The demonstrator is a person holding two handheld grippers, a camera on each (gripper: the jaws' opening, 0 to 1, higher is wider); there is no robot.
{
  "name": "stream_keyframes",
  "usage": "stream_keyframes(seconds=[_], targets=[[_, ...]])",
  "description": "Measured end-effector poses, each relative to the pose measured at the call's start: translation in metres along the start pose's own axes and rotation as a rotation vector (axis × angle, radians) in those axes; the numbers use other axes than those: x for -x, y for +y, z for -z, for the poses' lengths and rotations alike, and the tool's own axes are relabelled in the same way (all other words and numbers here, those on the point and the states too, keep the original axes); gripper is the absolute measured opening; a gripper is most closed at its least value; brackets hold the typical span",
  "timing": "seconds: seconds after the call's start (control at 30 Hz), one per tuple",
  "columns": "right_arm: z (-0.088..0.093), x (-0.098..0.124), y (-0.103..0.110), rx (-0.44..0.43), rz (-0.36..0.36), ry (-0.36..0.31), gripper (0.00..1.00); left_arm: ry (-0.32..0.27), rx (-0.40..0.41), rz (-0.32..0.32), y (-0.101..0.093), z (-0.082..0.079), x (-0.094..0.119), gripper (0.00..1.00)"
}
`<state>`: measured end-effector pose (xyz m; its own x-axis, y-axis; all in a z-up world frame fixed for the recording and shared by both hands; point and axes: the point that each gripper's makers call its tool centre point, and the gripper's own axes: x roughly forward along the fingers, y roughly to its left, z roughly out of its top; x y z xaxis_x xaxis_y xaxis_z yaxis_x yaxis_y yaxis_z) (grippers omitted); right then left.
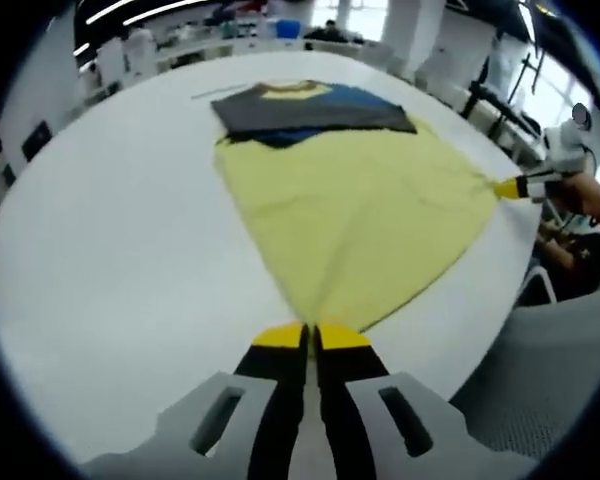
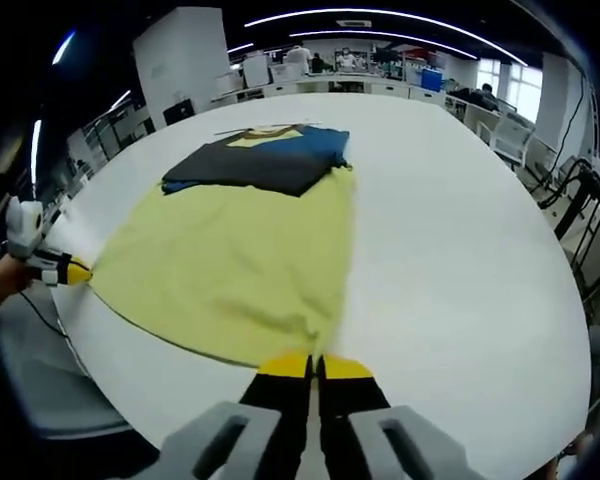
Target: Fold the garment on the visible template until the final outline fits inside the template.
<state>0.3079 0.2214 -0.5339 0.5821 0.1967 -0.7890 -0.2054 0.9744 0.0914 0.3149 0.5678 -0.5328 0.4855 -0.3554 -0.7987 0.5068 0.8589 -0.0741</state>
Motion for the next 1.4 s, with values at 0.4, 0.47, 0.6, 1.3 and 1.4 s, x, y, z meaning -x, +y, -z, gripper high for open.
stream_keyframes(seconds=[0.4, 0.47, 0.6, 1.3, 1.4], targets=[[0.014, 0.008, 0.02, -0.003, -0.06, 0.01, 0.0, 0.014, -0.087, 0.022, 0.011, 0.004, 0.02, 0.0], [0.016, 0.011, 0.024, -0.003, -0.067, 0.012, 0.0, 0.019, -0.098, 0.026, 0.011, 0.008, 0.023, 0.0], [0.022, 0.014, 0.029, 0.0, -0.088, 0.023, 0.0, 0.027, -0.112, 0.006, 0.012, 0.016, 0.029, 0.0], [0.059, 0.038, 0.05, 0.016, -0.111, 0.035, 0.0, 0.081, -0.107, -0.01, 0.001, 0.055, 0.058, 0.0], [0.063, 0.04, 0.052, 0.009, -0.113, 0.034, 0.0, 0.083, -0.103, -0.011, 0.0, 0.057, 0.061, 0.0]])
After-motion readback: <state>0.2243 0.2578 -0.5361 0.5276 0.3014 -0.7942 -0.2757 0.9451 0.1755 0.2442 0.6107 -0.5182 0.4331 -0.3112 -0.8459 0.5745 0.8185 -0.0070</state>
